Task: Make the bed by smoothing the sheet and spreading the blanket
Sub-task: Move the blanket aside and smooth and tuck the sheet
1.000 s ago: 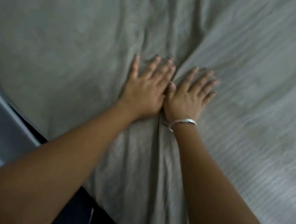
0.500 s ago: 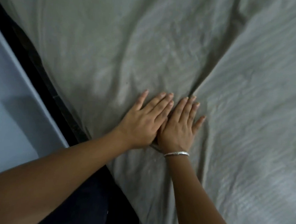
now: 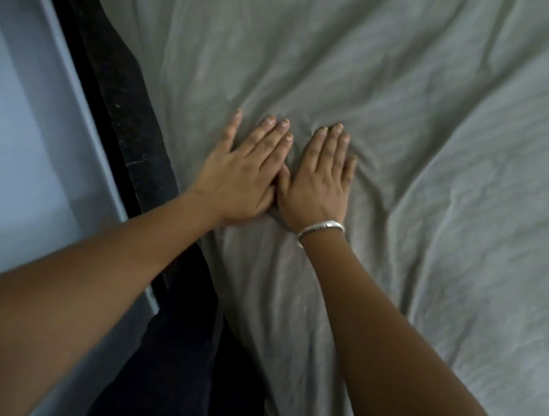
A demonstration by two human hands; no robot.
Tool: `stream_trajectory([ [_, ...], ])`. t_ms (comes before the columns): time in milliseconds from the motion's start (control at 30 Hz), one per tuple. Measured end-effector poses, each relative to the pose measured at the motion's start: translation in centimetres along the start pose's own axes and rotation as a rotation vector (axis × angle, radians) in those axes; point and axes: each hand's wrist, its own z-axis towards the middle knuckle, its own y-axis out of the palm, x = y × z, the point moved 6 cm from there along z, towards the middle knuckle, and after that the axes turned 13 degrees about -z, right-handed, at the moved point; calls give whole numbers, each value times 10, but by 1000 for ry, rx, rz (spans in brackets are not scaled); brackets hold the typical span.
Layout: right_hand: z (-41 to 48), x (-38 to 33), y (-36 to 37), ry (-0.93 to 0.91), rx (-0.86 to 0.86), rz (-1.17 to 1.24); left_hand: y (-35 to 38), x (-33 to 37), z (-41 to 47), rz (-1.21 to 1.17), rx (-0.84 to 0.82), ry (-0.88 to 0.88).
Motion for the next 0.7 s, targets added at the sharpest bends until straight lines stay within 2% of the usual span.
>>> stream_trajectory([
  [167, -3, 13, 0, 190, -87, 16, -2, -9, 12, 35, -21, -43],
  [300, 28, -24, -1, 131, -64, -42, 4, -44, 13, 52, -117, -54],
  [433, 69, -64, -12, -89, -26, -100, -6, -92, 13, 75, -151, -136],
  [567, 102, -82, -32, -210, 38, 17, -24, -120, 29, 48, -118, -266],
  [633, 109, -72, -44, -203, 98, 80, -31, -118, 42, 10, -41, -273],
  [700, 117, -54, -51, -57, 116, 115, -35, -117, 58, -29, 35, -270],
])
